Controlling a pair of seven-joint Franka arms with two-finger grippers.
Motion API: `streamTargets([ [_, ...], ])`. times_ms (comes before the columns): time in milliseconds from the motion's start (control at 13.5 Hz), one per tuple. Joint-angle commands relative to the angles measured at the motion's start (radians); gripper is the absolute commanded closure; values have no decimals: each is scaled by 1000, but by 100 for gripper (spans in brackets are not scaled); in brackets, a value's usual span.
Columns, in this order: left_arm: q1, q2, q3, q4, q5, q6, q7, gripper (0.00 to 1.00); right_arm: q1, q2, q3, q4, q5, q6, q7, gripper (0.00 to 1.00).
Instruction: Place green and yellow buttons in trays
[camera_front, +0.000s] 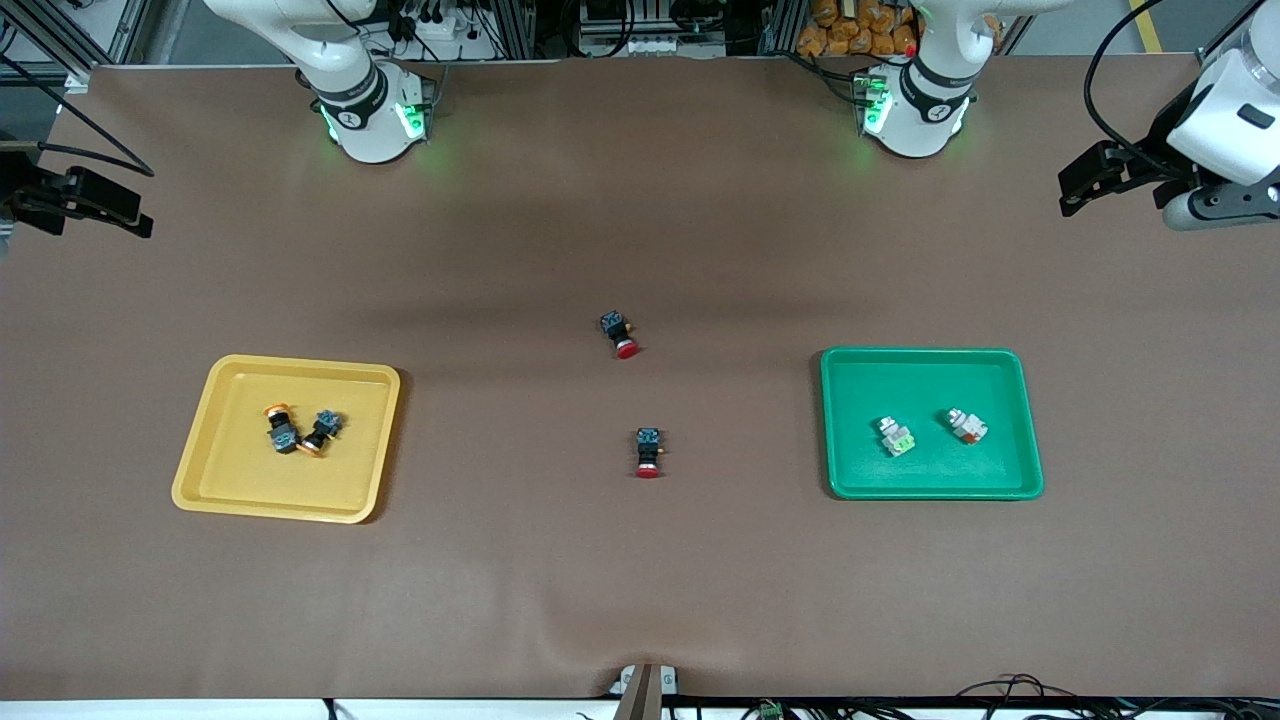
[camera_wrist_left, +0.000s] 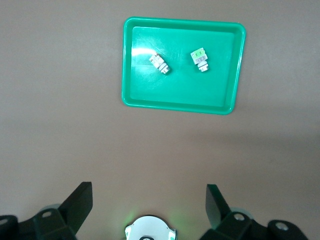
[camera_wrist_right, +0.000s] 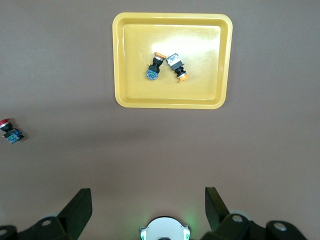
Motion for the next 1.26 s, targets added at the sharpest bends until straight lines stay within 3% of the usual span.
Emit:
streamTargets([
  [0,4,15,0,33,-9,-24,12,0,10,7,-3,19,-1,-5,21,0],
  [1182,7,19,6,32,-20,-39,-1,0,10,7,-3,19,2,-4,20,0],
])
